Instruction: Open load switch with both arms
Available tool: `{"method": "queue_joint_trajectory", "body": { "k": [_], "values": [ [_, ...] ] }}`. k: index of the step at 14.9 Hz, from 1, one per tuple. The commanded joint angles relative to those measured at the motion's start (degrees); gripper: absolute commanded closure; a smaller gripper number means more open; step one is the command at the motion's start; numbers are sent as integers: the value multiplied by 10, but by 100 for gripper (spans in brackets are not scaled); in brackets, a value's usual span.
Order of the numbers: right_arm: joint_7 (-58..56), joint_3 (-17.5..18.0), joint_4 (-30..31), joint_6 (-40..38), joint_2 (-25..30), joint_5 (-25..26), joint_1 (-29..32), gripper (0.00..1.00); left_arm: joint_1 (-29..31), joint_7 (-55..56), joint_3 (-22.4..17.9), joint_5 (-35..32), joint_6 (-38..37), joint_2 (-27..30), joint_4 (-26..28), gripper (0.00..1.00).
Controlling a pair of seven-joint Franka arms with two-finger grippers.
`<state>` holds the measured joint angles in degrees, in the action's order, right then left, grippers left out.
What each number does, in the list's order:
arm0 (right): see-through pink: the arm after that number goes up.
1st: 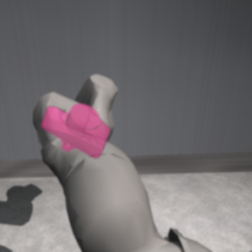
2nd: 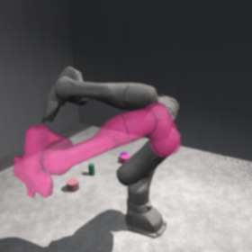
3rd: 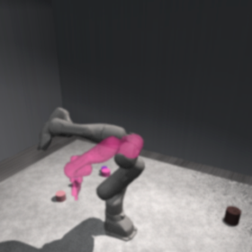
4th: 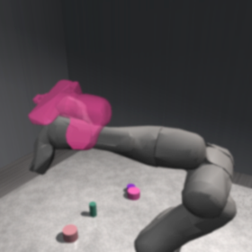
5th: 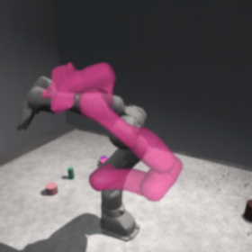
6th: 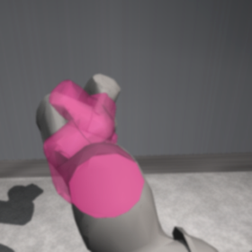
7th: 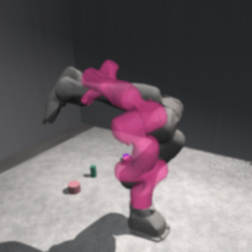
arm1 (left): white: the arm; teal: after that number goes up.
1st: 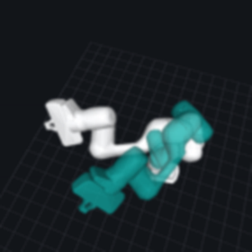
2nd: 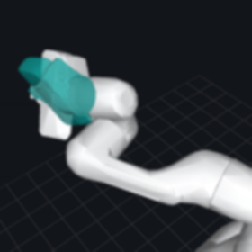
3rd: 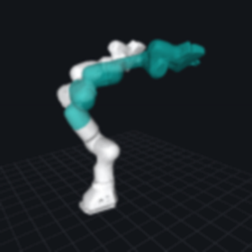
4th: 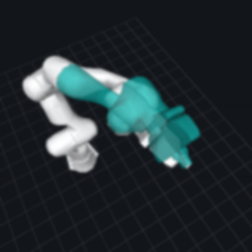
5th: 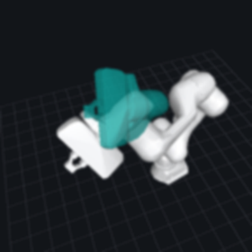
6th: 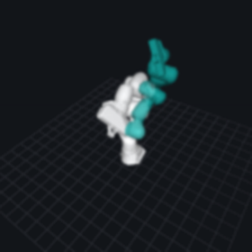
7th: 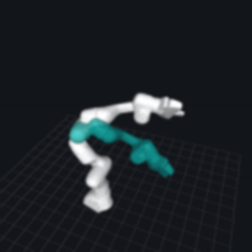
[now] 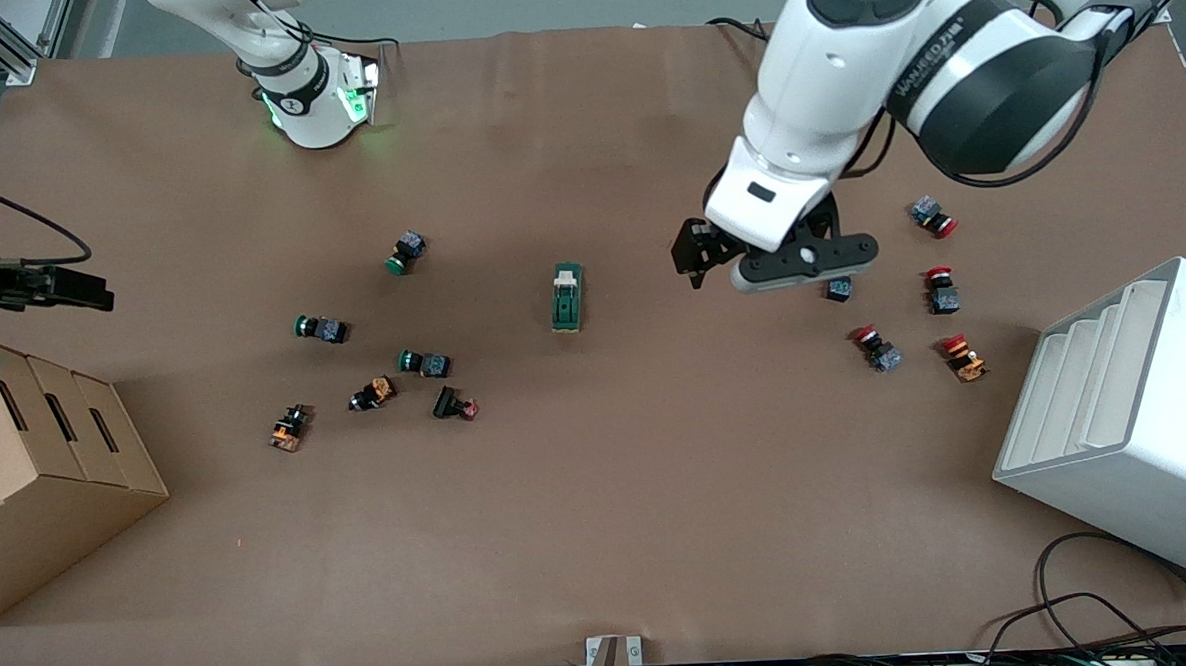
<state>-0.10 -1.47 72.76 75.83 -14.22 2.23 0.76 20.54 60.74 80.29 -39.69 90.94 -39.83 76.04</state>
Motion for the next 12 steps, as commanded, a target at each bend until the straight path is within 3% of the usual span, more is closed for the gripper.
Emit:
{"method": "queue_joint_trajectory", "body": {
  "k": [1,5,9,12],
  "values": [
    [-3,2,-5,-10,5,-22,10,0,-46,-100,-128,99,-2,91,-31,0],
    [-1,2,-5,-29,8,-39,7,0,-64,-171,-233,198,7,147,-38,0],
    [0,1,-1,-50,31,-36,7,0,-131,-298,-426,336,6,225,-34,0],
    [0,1,33,-32,61,-31,5,0,-196,-386,-561,392,-2,265,-27,0]
  ]
}}
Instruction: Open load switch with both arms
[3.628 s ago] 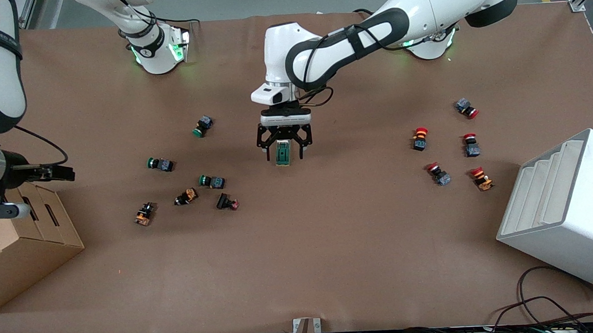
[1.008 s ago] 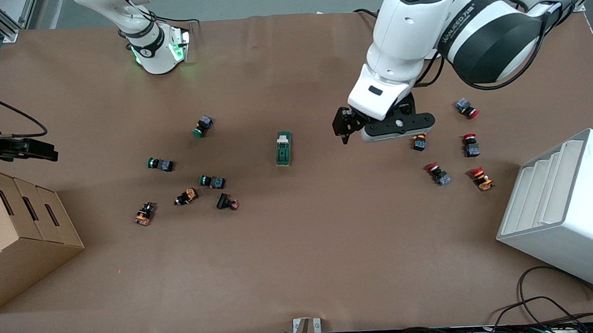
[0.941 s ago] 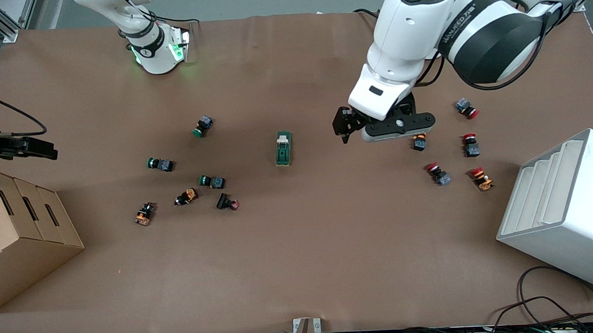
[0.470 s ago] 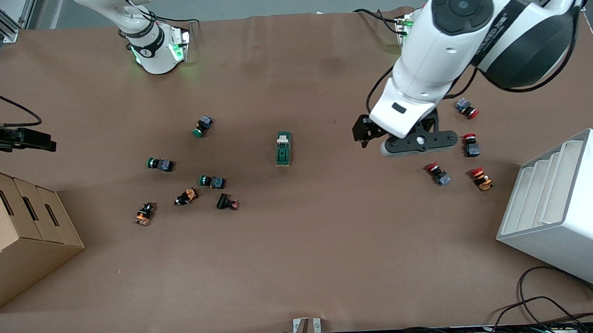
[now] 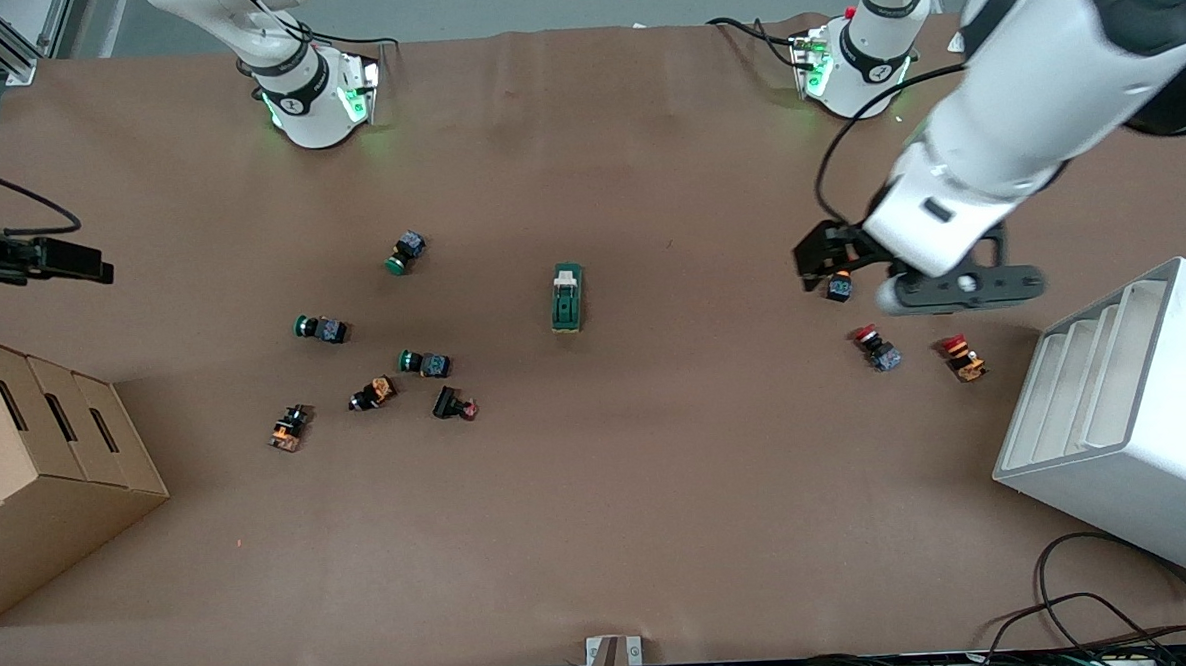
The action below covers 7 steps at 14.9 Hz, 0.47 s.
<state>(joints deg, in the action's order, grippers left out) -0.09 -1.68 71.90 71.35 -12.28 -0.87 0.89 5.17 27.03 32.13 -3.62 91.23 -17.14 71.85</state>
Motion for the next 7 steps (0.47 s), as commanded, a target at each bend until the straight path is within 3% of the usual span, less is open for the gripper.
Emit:
{"method": "queue_joint_trajectory", "body": {
  "k": [1,4,7],
  "values": [
    [0,3,60,21,56,0,3,0,-62,-74,-119,42,-16,48,20,0],
    [-1,3,133,60,115,0,5,0,-109,-148,-210,52,-45,73,24,0],
    [-1,4,164,72,146,0,5,0,-105,-219,-239,55,-47,99,58,0]
  ]
}}
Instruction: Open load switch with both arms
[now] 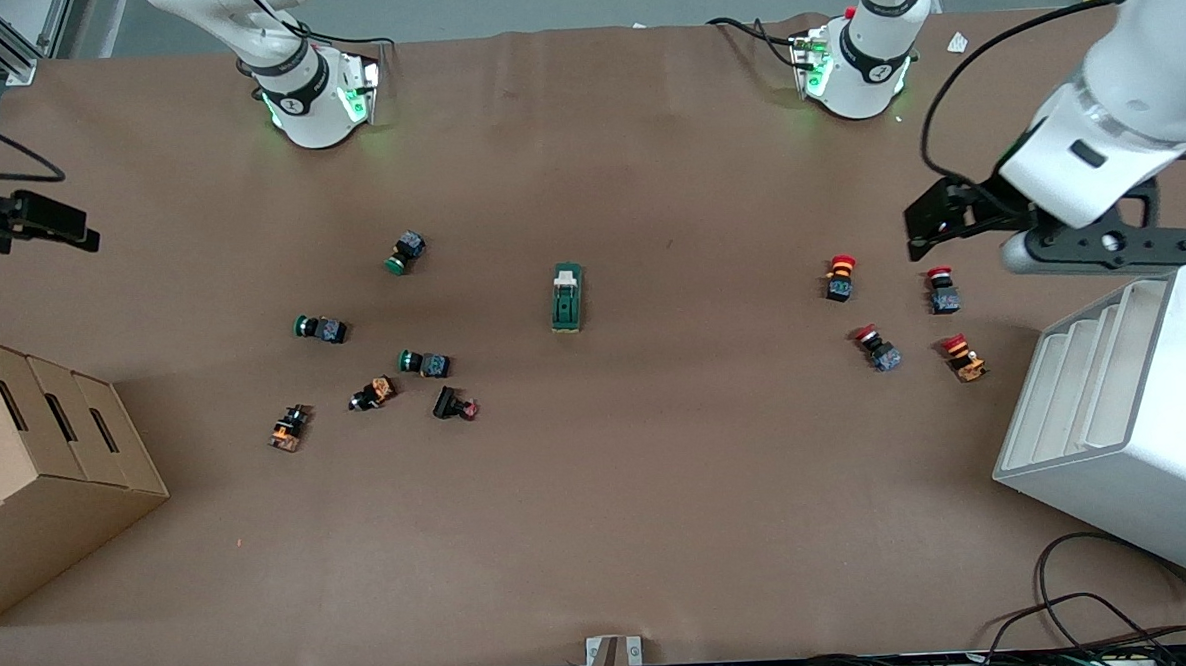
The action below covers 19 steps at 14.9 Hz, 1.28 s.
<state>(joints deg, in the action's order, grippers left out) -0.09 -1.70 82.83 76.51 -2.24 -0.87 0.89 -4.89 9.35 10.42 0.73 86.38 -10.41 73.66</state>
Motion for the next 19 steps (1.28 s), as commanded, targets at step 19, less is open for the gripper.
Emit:
{"method": "queue_joint_trajectory", "body": {
  "k": [19],
  "values": [
    [-3,6,78,29,95,1,6,0,37,-59,-47,16,-6,141,163,0]
  ]
}}
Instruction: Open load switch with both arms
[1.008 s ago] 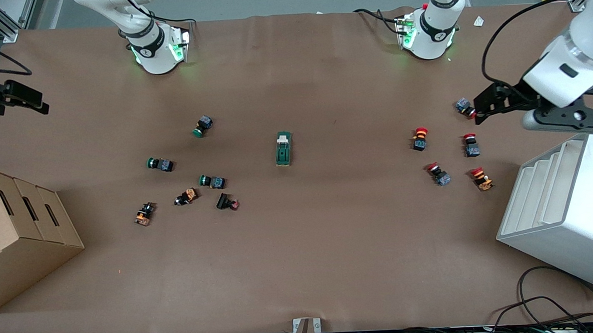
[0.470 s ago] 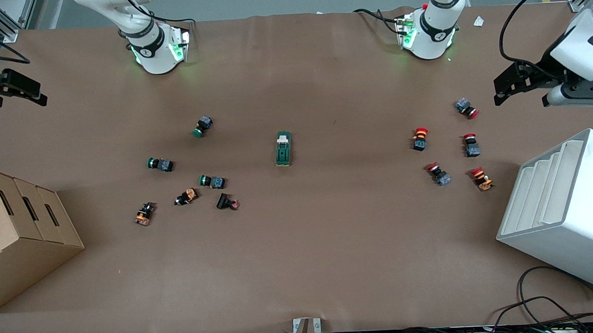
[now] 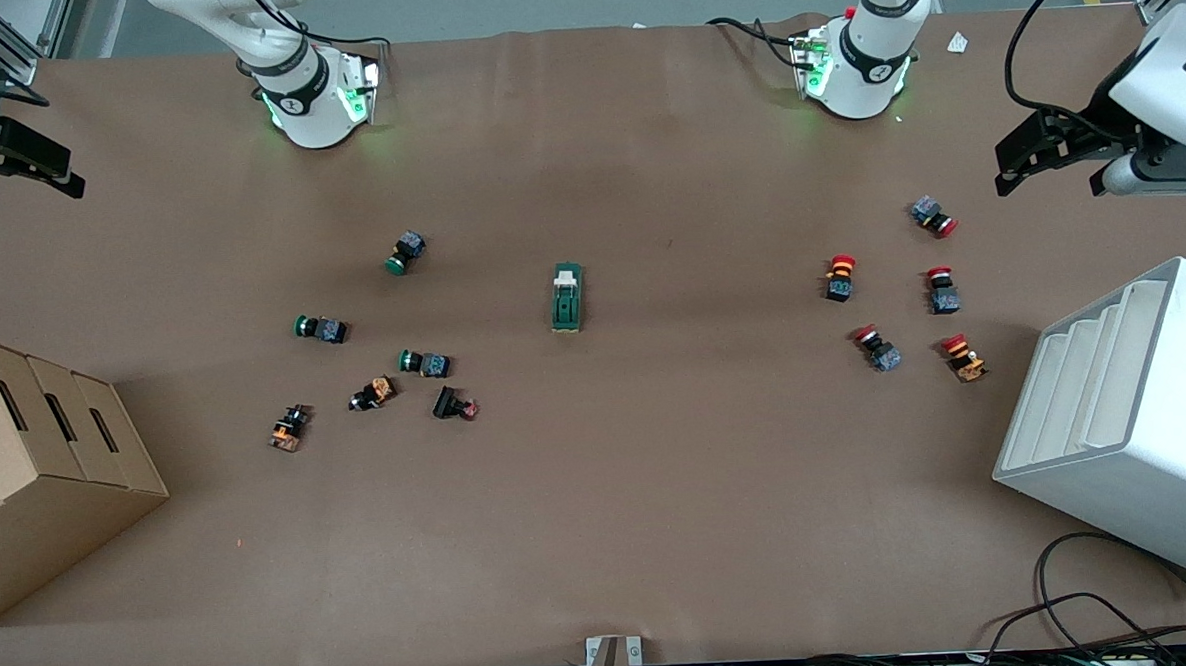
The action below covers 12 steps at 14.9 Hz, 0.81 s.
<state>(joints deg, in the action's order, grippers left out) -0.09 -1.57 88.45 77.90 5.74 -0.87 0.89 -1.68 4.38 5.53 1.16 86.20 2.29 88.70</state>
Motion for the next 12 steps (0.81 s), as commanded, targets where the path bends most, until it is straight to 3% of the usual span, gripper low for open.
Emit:
{"method": "queue_joint_trajectory", "body": {
  "k": [1,12],
  "values": [
    [-4,4,22,18,16,1,5,0,5,-9,2,12,-6,14,13,0],
    [-4,7,11,12,14,-4,4,0,5,-8,4,2,-6,-2,-5,0]
  ]
}}
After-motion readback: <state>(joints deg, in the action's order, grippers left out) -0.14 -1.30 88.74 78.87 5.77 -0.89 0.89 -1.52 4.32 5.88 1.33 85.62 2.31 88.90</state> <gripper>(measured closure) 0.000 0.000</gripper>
